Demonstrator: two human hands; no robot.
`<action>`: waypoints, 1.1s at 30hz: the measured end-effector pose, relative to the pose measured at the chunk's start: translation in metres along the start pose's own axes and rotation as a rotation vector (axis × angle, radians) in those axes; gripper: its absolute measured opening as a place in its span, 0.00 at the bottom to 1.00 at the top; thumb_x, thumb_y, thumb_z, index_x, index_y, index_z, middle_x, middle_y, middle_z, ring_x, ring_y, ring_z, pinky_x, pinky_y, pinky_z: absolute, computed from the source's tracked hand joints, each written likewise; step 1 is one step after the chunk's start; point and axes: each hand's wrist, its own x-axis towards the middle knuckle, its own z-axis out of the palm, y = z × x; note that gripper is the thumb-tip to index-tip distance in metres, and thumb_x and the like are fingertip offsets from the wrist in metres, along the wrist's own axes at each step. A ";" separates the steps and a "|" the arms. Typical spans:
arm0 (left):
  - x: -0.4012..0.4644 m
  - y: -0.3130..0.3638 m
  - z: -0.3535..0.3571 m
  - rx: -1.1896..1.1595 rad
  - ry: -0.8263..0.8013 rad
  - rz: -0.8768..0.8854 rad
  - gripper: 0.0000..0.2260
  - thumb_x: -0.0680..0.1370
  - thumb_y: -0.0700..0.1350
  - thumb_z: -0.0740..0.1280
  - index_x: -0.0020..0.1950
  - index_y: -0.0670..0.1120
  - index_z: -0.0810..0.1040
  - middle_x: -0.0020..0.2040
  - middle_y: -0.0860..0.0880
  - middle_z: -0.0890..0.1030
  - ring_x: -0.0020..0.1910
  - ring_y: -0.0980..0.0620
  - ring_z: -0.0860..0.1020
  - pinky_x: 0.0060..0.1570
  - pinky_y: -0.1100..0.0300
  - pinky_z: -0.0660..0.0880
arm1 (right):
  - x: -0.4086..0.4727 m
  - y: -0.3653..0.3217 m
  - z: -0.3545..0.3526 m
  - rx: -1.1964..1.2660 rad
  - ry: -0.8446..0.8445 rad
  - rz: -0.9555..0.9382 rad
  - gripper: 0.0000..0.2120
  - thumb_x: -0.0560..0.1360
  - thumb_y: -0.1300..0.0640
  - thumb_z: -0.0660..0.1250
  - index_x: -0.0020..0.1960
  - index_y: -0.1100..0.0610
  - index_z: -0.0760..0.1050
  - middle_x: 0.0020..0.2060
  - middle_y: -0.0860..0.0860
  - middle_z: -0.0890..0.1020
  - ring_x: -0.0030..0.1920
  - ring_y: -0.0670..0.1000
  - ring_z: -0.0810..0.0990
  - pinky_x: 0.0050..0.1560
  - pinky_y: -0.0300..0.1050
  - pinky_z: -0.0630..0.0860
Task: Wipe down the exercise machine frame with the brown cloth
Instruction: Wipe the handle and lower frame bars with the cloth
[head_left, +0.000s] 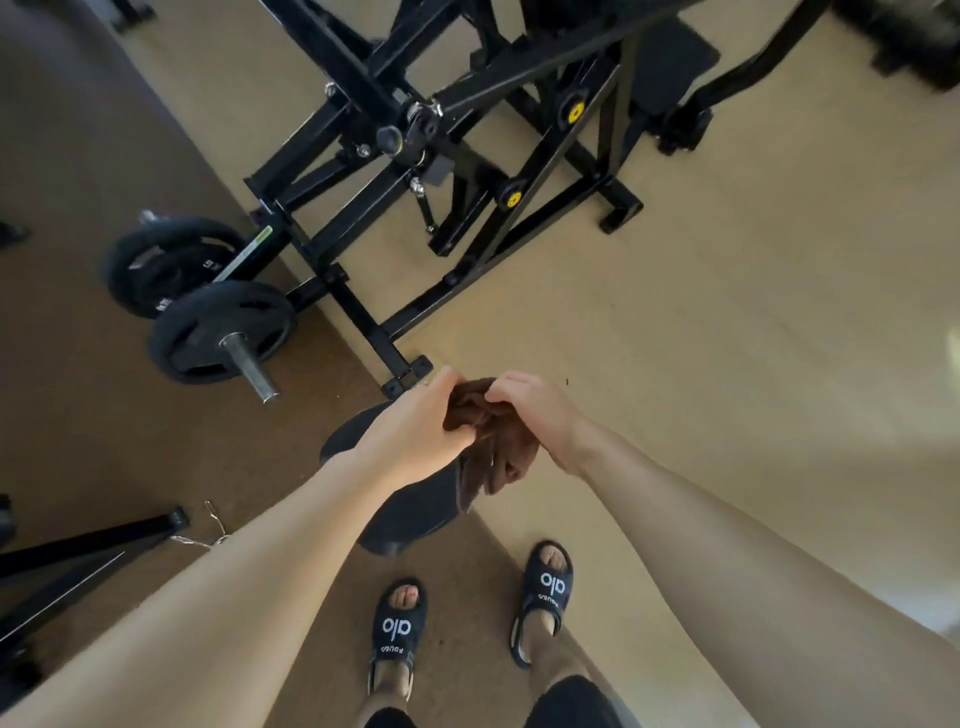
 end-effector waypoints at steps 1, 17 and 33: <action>0.000 0.016 -0.009 0.000 0.003 0.019 0.12 0.82 0.50 0.67 0.63 0.52 0.68 0.48 0.53 0.80 0.44 0.56 0.81 0.49 0.54 0.83 | -0.010 -0.011 -0.013 0.018 0.006 -0.006 0.13 0.73 0.45 0.64 0.48 0.53 0.81 0.45 0.56 0.85 0.50 0.57 0.82 0.52 0.54 0.78; 0.045 0.181 -0.112 -0.045 0.229 0.122 0.08 0.84 0.45 0.60 0.61 0.54 0.74 0.49 0.54 0.80 0.46 0.55 0.79 0.45 0.53 0.81 | -0.062 -0.132 -0.161 0.167 -0.115 -0.119 0.18 0.80 0.60 0.67 0.69 0.54 0.76 0.59 0.57 0.85 0.61 0.60 0.83 0.67 0.60 0.77; 0.225 0.163 -0.210 -0.379 0.349 -0.084 0.07 0.83 0.53 0.67 0.59 0.55 0.74 0.51 0.56 0.80 0.50 0.58 0.79 0.44 0.64 0.77 | 0.116 -0.282 -0.194 -0.037 0.171 -0.175 0.07 0.80 0.53 0.71 0.58 0.50 0.79 0.53 0.52 0.84 0.53 0.53 0.83 0.53 0.49 0.82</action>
